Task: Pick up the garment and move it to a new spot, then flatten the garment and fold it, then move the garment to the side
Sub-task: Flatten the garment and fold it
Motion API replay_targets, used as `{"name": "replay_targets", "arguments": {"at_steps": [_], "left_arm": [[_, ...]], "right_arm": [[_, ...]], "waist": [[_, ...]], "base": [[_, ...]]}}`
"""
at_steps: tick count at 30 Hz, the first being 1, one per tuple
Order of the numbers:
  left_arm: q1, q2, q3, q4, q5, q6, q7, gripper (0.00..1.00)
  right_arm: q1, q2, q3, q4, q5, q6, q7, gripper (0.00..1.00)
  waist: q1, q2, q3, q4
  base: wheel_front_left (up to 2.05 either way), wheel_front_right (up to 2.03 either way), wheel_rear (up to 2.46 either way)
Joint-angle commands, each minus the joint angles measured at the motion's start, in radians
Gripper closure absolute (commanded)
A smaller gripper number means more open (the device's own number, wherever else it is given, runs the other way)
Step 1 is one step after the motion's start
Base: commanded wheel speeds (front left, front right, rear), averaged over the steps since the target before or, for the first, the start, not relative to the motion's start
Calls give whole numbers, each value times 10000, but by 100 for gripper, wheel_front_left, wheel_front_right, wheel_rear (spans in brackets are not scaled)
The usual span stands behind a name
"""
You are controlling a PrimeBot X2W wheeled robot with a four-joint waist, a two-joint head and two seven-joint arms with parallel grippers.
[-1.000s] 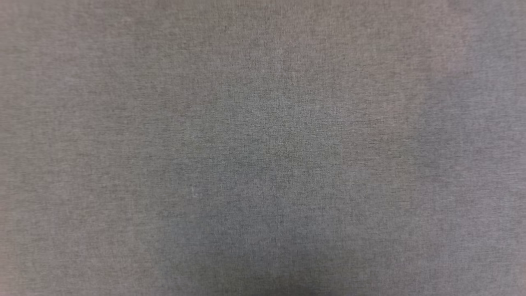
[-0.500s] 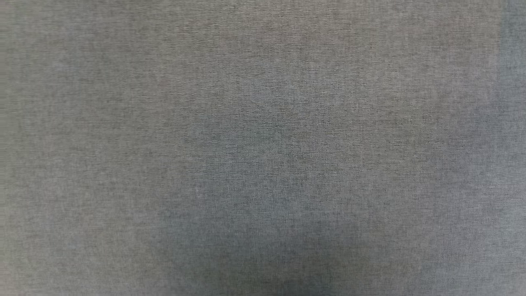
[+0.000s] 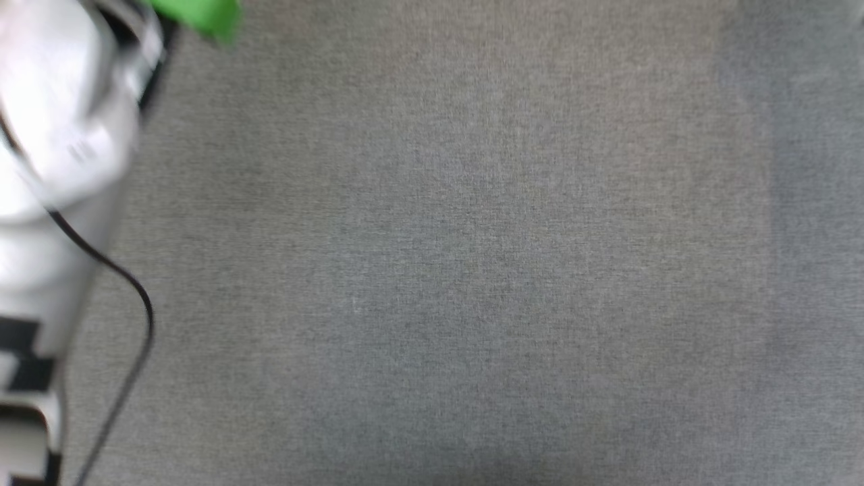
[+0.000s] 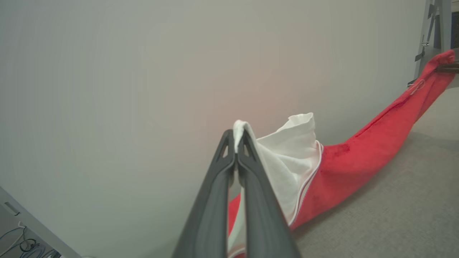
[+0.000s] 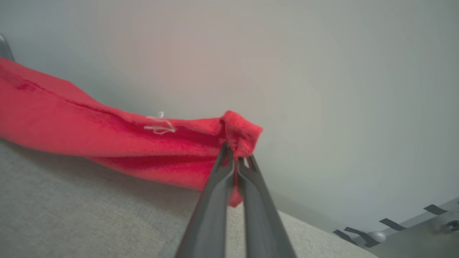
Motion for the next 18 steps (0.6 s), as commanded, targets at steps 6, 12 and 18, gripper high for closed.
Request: {"name": "replay_targets", "arguments": {"at_steps": [6,12,18], "left_arm": [[3382,11,-524,-674,-366,405,-6,100],[5755,123,-986,-955,-922,564,228,100],[7436,384,-1142,-1113,-1398,782,354,100]], "right_arm": [[2648,-398,548,-485,1024,-82,171,100],[4920,-677,759,-952,2210,-82,884,100],[6562,-743,688,-1428,3176,-82,1441,100]], "waist": [[1,0,-1974,458],[1,0,-2885,577],[1,0,-3688,593]], "base": [[0,0,0],[0,0,0],[0,0,0]]}}
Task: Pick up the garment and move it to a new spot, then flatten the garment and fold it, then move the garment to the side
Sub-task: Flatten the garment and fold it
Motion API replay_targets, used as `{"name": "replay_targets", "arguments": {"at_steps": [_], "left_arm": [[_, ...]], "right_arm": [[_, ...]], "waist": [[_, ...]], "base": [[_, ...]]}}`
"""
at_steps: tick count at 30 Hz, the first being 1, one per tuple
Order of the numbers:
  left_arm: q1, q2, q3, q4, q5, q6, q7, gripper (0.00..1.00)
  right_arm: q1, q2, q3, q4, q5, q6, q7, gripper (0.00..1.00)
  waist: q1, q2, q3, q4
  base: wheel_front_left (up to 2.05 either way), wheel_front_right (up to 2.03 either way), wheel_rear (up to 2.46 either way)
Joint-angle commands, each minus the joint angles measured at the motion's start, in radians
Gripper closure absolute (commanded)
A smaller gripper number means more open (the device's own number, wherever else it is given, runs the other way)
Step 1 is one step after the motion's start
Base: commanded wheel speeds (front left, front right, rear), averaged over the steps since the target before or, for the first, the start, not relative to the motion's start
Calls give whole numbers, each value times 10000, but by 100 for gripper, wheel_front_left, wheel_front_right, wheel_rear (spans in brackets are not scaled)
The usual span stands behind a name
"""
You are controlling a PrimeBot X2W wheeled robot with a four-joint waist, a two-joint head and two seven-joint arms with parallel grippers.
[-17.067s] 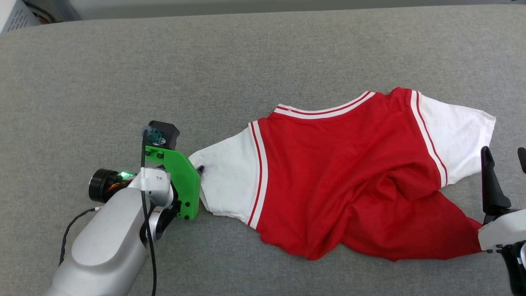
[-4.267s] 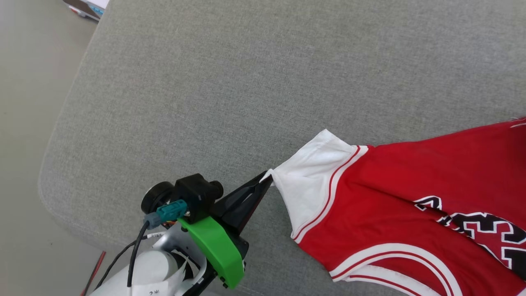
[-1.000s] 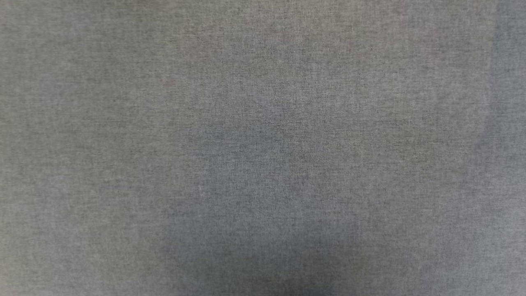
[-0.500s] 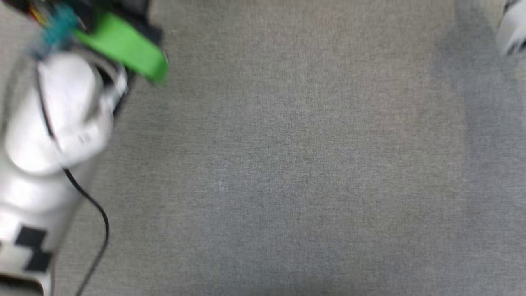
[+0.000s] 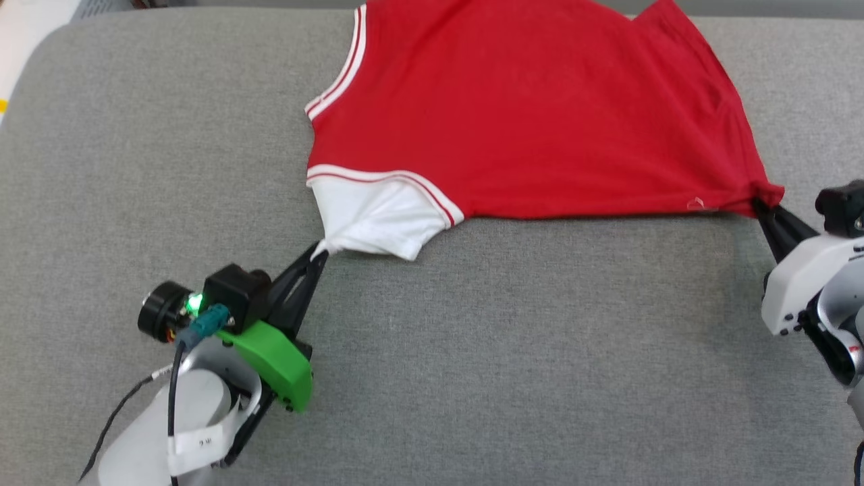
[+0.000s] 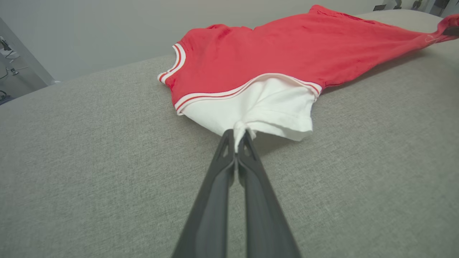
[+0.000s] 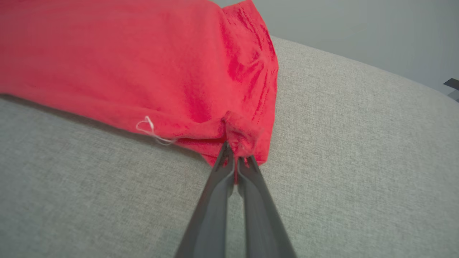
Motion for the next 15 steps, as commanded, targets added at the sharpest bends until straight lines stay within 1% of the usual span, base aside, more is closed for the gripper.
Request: {"name": "replay_targets", "arguments": {"at_steps": [1,8,15], "left_arm": [[402,105,-51,-102,-81,134,-28,100],[1785,400,-471,-580,-202,273,128,100],[2712,689,-765,-1143,-267,419,280,100]], "right_arm": [[392,7,-92,-112,234,-82,100,100],[1959,283,-602,-548,965,-82,516,100],[3265,589,-1314,-1101,1306,-82,830,100]], "waist": [[1,0,-850,142],[1,0,-1676,124],[1,0,-2316,91]], "base": [[0,0,0],[0,0,0],[0,0,0]]}}
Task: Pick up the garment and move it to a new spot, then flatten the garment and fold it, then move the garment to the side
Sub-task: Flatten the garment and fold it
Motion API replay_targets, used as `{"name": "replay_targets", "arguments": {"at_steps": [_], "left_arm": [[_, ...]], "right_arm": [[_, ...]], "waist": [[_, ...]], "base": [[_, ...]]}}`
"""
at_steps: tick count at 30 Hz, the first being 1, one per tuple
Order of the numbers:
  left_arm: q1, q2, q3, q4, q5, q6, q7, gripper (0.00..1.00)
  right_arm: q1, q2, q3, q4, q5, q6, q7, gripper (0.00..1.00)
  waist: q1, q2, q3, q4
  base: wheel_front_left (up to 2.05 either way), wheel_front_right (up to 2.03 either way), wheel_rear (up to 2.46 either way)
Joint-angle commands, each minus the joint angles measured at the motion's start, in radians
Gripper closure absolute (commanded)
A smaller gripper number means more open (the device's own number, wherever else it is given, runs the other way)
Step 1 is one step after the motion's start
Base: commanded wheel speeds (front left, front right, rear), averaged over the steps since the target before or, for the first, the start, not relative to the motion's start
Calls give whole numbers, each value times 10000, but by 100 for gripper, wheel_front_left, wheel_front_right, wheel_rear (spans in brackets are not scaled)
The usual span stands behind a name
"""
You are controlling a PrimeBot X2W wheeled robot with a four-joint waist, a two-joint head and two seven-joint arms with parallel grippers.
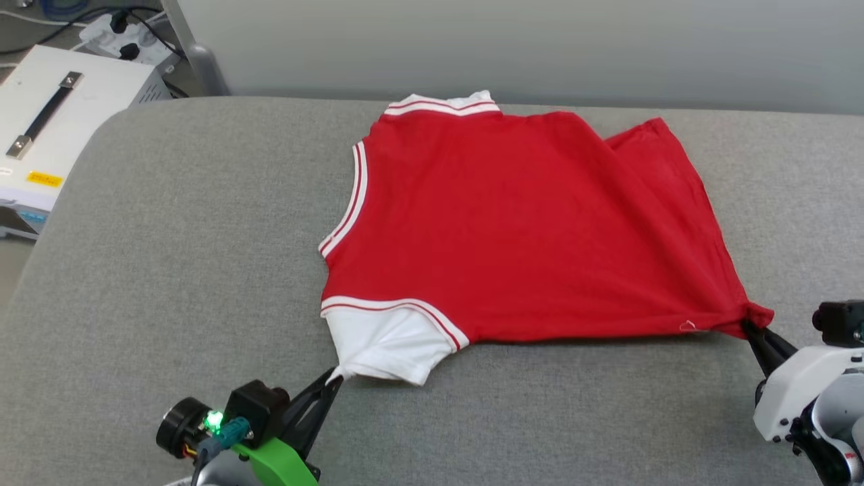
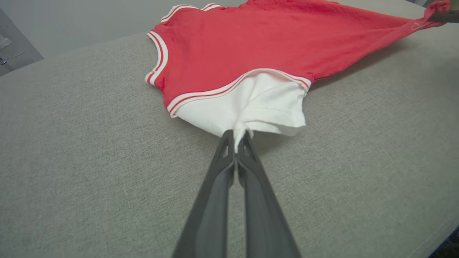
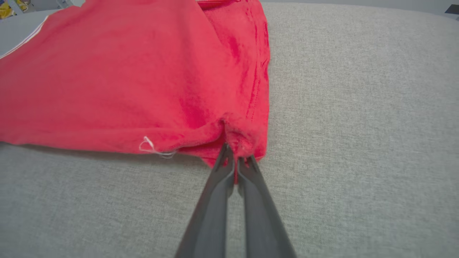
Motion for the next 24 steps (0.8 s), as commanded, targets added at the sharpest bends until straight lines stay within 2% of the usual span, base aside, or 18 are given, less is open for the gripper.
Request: {"name": "replay_targets", "arguments": {"at_steps": [1,10,17,20,24], "left_arm": [[292,88,-30,-128,-142,69,42,100],[1597,579,-283,-1035,-655,116,370,100],[2411,968,-612,-1753,-984,89,870,100],[2651,1114,-869,-2003,-1177,-151,1209,100],[2771,1291,-1001,-2208,-1254,-215,1477,100]], "right_arm": [[324,46,-174,-158,115,-82,75,100],[2328,165,-1207,-1458,294,-82,1028,100],[3787,480,-1769,-2571,402,-82,2064,100],[4267,612,-1946,-2993,484,-82,2667,100],[4690,659,-2228,-3550,528,-82,3195,100]], "waist": [[1,-1,-434,-12],[1,-1,-1236,-39],[1,-1,-1314,-18],[1,-1,-1307,-11],[1,-1,-1293,-14]], "base": [[0,0,0],[0,0,0],[0,0,0],[0,0,0],[0,0,0]]}}
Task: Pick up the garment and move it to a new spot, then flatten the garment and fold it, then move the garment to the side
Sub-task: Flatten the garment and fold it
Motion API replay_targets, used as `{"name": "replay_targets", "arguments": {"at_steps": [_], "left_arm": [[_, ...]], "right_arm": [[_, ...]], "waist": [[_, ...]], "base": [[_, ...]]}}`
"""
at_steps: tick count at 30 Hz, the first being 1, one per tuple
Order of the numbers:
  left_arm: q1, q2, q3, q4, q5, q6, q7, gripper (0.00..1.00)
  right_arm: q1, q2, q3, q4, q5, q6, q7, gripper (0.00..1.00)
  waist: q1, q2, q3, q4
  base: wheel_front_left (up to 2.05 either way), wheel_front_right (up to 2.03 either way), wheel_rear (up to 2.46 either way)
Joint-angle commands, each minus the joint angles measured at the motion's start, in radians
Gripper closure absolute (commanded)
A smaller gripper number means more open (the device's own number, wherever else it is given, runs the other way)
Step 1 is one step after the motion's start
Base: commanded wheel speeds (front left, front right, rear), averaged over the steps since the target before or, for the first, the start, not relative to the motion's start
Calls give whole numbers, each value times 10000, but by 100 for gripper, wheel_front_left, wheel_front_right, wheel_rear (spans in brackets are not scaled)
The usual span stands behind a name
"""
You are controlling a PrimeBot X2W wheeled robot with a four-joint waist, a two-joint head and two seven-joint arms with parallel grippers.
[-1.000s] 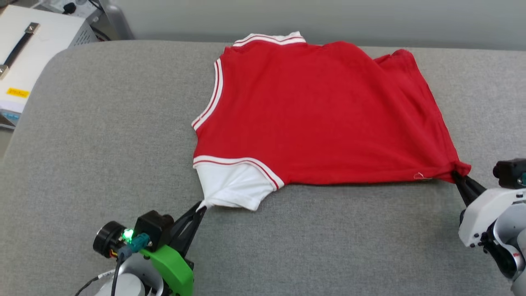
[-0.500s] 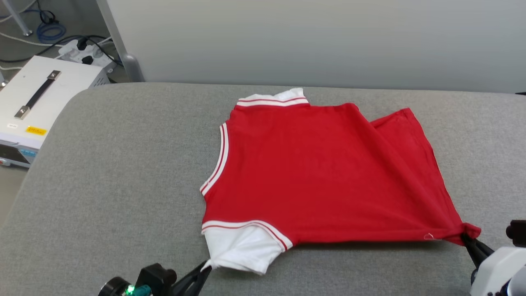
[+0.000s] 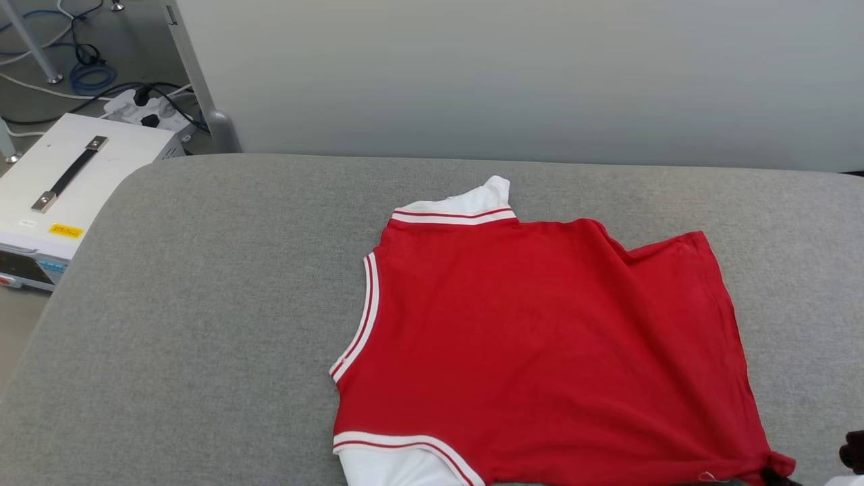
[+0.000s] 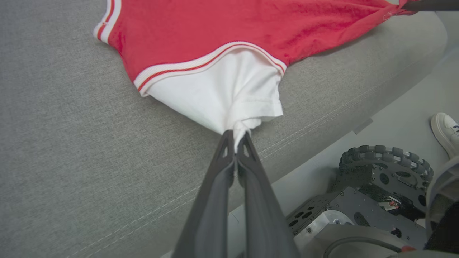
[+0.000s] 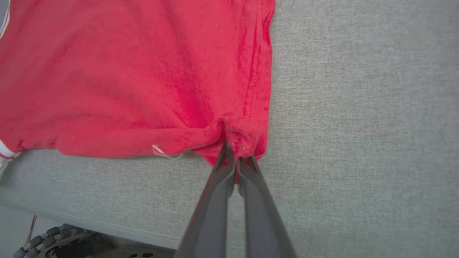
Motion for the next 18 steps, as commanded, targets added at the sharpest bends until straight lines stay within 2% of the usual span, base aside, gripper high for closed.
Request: {"name": "replay_targets", "arguments": {"at_steps": [1,7,18], "left_arm": [[92,106,53,-83,-18,-12,-33,100],[-627,83,694,-335,257,295,-675,100],[-2367,-517,1290,25,439,385,-893,100]], "right_arm": [[121,28,-194,-230,53,-80,17,100],[-2,24,-717,-1220,242,-80,74,100],[-1000,-188,-971,-1622,98,-80,425,100]], "waist": [[1,0,15,-8],[1,0,196,-65],[1,0,965,-185]], "base": [[0,0,0],[0,0,0],[0,0,0]]}}
